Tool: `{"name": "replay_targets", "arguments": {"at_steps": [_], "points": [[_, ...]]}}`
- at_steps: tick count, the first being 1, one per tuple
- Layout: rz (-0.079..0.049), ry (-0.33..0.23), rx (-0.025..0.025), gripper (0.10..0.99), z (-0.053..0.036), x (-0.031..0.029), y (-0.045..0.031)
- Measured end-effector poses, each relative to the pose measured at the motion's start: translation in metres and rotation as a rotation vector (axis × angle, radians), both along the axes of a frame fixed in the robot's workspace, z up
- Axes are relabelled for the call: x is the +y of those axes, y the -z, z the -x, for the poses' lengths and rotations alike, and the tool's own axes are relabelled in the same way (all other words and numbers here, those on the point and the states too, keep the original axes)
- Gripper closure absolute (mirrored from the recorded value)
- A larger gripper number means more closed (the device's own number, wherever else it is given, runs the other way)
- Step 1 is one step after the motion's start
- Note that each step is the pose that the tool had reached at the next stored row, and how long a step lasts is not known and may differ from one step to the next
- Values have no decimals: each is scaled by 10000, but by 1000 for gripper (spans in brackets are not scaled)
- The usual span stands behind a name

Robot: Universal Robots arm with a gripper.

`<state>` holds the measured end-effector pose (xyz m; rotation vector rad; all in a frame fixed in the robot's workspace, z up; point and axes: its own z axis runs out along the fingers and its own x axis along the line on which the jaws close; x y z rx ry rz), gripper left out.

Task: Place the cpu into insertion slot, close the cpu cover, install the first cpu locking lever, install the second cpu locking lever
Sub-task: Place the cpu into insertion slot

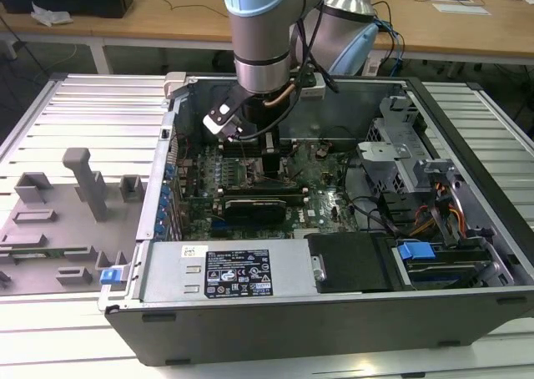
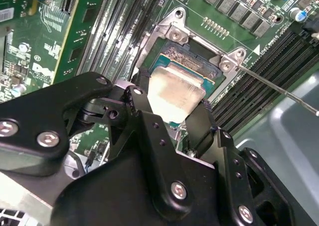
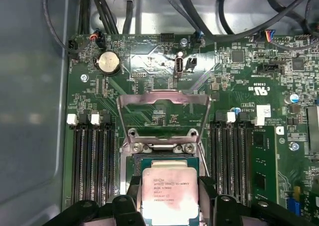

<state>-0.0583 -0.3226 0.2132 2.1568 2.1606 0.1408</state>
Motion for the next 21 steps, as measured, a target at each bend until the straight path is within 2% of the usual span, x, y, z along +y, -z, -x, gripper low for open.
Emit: {"name": "replay_targets", "arguments": {"at_steps": [9,16,21], "points": [[1,4,0,545,10,24,100],[2,16,0,545,11,51,139],[2,20,0,545,11,52,140]]}}
